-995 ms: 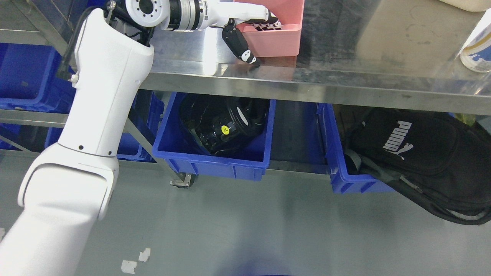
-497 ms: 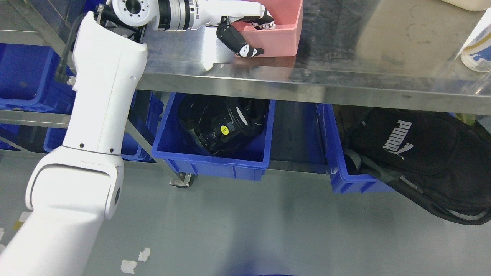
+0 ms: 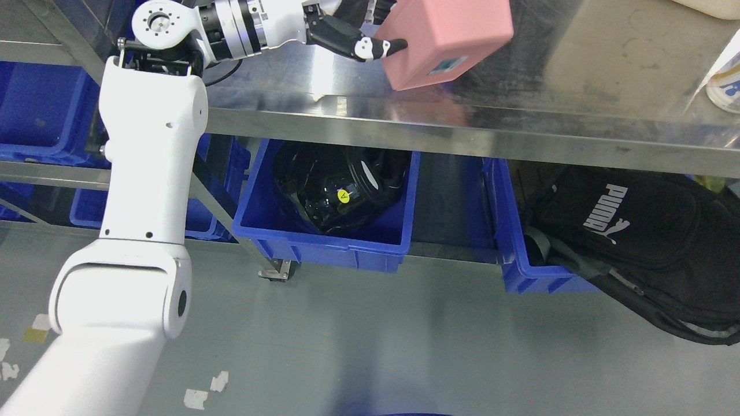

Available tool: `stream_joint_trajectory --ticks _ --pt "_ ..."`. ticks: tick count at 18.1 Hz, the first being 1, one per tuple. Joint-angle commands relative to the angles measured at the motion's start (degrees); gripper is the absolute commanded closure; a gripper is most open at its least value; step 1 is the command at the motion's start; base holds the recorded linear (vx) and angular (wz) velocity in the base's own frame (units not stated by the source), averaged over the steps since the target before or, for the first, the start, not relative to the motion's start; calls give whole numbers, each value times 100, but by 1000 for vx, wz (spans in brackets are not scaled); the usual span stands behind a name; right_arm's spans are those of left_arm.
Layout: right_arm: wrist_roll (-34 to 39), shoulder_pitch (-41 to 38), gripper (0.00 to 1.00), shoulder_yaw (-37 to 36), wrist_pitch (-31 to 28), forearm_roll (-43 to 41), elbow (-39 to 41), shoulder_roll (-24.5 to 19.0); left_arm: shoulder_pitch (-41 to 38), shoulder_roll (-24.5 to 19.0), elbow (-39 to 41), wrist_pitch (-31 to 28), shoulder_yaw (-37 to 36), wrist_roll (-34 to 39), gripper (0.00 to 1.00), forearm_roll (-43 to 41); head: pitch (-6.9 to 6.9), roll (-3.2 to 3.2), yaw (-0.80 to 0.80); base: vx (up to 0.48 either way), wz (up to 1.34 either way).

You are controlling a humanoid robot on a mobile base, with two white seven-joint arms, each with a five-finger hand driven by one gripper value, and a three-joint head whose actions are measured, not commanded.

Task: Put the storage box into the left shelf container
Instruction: 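Lift the pink box off the table with the left hand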

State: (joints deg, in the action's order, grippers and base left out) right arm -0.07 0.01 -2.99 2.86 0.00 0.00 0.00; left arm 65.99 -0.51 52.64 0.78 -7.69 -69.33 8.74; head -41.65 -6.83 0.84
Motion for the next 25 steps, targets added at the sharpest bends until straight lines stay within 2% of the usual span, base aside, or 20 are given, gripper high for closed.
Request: stream_joint_trajectory --ticks 1,4,7,9,11,13,16,19,22,25 --pt "-2 26 0 0 4 -123 100 100 -225 -49 61 -210 1006 34 100 1857 0 0 0 0 0" --pt "-2 26 0 0 -5 -123 100 100 -726 -49 946 -175 1068 217 100 2438 0 0 0 8 17" --pt "-2 26 0 0 -5 -123 100 100 -1550 -49 2193 9 1077 1111 98 2492 0 0 0 -8 119" --pt "-11 26 0 0 -5 -123 100 100 -2114 -49 2758 350 902 1727 97 2658 0 0 0 -17 218" --pt "-2 26 0 0 -5 -123 100 100 -2720 -49 3102 982 490 2264 96 2685 0 0 0 -42 299" --pt "-11 26 0 0 -5 -123 100 100 -3169 -49 3418 1335 -54 2755 96 2676 0 0 0 -54 359" --pt "-2 26 0 0 -5 -123 100 100 -3898 -49 3972 1853 -1143 4150 96 2659 0 0 0 -77 545" --pt "-11 26 0 0 4 -123 100 100 -4548 -49 4184 2372 -1402 5541 96 2370 0 0 0 -80 739" --pt "-2 26 0 0 -5 -123 100 100 -5269 -49 4228 2890 -1393 5623 96 2237 0 0 0 -50 1011" --pt "-2 26 0 0 -5 -123 100 100 -5938 -49 4237 3007 -1253 5623 96 2246 -1 0 0 -19 1161"
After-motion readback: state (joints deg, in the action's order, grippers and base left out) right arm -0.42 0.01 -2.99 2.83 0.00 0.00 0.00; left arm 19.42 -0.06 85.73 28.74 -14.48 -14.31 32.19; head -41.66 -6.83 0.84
